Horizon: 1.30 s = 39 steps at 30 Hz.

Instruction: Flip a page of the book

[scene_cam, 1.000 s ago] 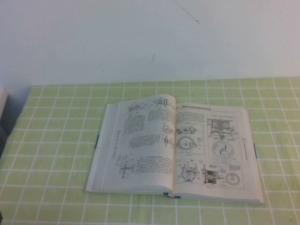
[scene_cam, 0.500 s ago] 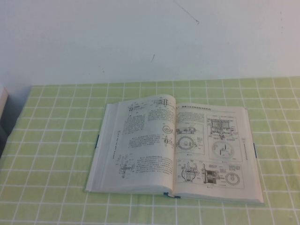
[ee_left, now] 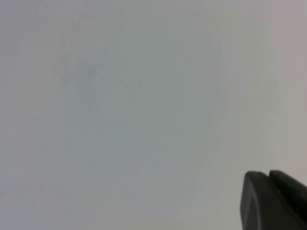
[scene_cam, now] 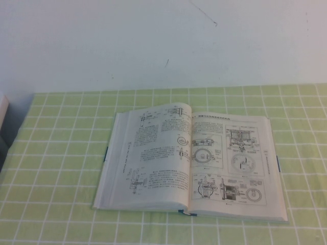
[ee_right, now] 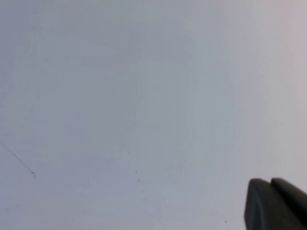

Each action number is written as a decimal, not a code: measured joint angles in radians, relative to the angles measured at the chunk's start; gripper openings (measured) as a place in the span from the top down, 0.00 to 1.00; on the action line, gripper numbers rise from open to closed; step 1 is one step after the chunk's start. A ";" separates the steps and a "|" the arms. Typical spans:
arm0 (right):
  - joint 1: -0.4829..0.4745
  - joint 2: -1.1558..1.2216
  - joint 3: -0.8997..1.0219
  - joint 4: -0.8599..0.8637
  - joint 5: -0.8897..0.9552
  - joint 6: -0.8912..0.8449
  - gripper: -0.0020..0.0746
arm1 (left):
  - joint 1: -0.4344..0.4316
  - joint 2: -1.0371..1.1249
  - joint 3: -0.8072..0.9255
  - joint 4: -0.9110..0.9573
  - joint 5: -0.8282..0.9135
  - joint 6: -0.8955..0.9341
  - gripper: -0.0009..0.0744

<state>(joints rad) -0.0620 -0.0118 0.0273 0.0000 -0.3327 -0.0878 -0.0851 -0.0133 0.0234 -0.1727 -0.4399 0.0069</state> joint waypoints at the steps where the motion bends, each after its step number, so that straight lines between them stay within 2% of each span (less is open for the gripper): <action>1: 0.000 0.000 -0.011 0.000 0.014 0.000 0.98 | 0.000 0.000 -0.002 -0.055 0.031 0.000 0.99; 4: 0.000 0.000 -0.097 0.005 0.134 0.000 0.98 | 0.000 0.000 -0.070 -0.134 0.200 0.000 0.99; 9: 0.000 0.035 -0.292 0.005 0.360 0.000 0.98 | 0.000 0.073 -0.272 -0.153 0.503 0.002 0.99; 15: 0.000 0.210 -0.462 0.020 0.525 0.000 0.98 | 0.000 0.344 -0.511 -0.159 0.840 0.023 0.99; 20: 0.000 0.416 -0.564 0.108 0.653 -0.013 0.98 | 0.000 0.632 -0.685 -0.267 1.006 0.187 0.99; 24: 0.000 0.576 -0.642 0.244 0.711 -0.120 0.98 | 0.000 0.889 -0.809 -0.458 1.098 0.367 0.99; 28: 0.000 0.734 -0.732 0.410 0.837 -0.364 0.98 | -0.020 1.139 -0.908 -0.647 1.138 0.568 0.99; 33: 0.000 0.976 -0.881 0.576 1.050 -0.583 0.98 | -0.117 1.397 -1.019 -0.730 1.100 0.681 0.99; 39: 0.000 1.256 -0.950 0.609 1.098 -0.678 0.98 | -0.267 1.612 -1.098 -0.740 0.978 0.713 0.99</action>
<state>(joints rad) -0.0620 1.2442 -0.9231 0.6095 0.7652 -0.7659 -0.3523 1.5992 -1.0750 -0.9130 0.5382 0.7197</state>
